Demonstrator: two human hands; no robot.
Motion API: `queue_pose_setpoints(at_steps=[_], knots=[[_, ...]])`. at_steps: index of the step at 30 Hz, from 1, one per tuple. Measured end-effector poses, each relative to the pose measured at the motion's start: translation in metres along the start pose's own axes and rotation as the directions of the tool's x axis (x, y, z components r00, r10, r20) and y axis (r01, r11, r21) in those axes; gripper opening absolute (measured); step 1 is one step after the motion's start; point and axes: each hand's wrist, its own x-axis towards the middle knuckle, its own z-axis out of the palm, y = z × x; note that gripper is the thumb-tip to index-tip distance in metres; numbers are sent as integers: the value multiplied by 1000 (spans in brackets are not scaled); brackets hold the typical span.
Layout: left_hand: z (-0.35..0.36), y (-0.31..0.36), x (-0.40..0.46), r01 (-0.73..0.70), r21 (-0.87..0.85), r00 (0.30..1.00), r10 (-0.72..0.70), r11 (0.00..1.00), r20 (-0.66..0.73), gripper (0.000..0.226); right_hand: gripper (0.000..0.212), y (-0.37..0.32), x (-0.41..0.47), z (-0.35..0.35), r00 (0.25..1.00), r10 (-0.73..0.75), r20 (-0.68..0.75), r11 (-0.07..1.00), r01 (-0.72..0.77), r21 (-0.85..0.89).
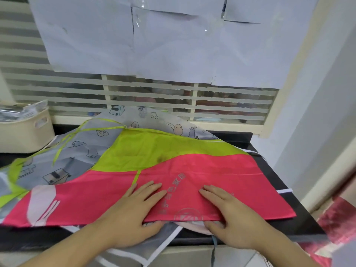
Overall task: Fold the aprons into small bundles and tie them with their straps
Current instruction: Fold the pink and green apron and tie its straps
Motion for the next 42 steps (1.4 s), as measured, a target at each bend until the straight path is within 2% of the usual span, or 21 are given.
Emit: queue_pose_setpoints(at_steps=[4, 6, 10, 12, 15, 17, 18, 19, 21, 23, 24, 27, 29, 30, 34, 36, 38, 40, 42], knots=[[-4, -4, 0, -31, 171, 981, 63, 985, -183, 53, 62, -9, 2, 3, 980, -94, -174, 974, 54, -218], [-12, -15, -5, 33, 145, 982, -5, 989, -189, 42, 54, -1, 0, -3, 974, -65, -219, 975, 15, -223], [-29, -52, -24, 145, 137, 980, -123, 980, -155, 53, 46, 24, -11, -27, 979, 130, -160, 949, -169, -267], [-34, -76, -28, 190, 130, 978, -176, 973, -111, 42, 43, 41, -15, -36, 955, 254, -152, 898, -291, -329], [-50, -106, -28, 289, 73, 957, -287, 955, -37, 25, 28, 61, -17, -54, 880, 421, -221, 776, -476, -415], [-77, -111, -30, 307, -5, 952, -307, 952, 2, 12, 9, 71, -19, -76, 841, 483, -246, 772, -541, -333], [-94, -110, -31, 314, -42, 949, -314, 948, 11, 18, 6, 77, -22, -89, 832, 499, -241, 807, -548, -220], [-112, -110, -32, 330, -102, 944, -330, 938, 19, 21, 14, 80, -25, -105, 819, 518, -246, 831, -550, -81], [-148, -105, -39, 398, -271, 917, -385, 876, 102, 13, 21, 83, -34, -131, 794, 547, -264, 837, -509, 203], [-172, -108, -43, 397, -372, 916, -385, 839, 108, 18, 6, 82, -38, -143, 776, 562, -286, 795, -413, 444], [-178, -113, -43, 394, -343, 918, -385, 852, 99, 20, 2, 81, -37, -143, 762, 576, -296, 768, -381, 515], [-181, -126, -33, 412, -232, 911, -405, 881, 78, 23, 7, 89, -23, -128, 736, 592, -328, 769, -395, 503], [-174, -131, -21, 438, -62, 899, -439, 897, 2, 26, 10, 100, -7, -116, 720, 597, -354, 782, -423, 458], [-168, -130, -15, 454, 35, 891, -452, 891, -44, 26, 11, 104, 1, -111, 713, 596, -369, 791, -443, 421], [-131, -133, 5, 503, 244, 863, -467, 829, -194, 14, 14, 116, 33, -93, 683, 591, -430, 807, -508, 301], [-106, -135, 16, 474, 304, 860, -360, 827, -361, 11, 19, 121, 45, -86, 662, 594, -457, 804, -513, 301], [-87, -120, 27, 364, 205, 856, -239, 909, -458, 13, 23, 124, 56, -80, 646, 593, -482, 804, -505, 313], [-72, -90, 38, 196, 105, 890, -132, 975, -436, 18, 25, 129, 64, -73, 635, 588, -501, 808, -494, 321], [-55, -61, 47, 85, 0, 927, -79, 996, -368, 29, 24, 136, 70, -63, 635, 586, -504, 807, -509, 298]])
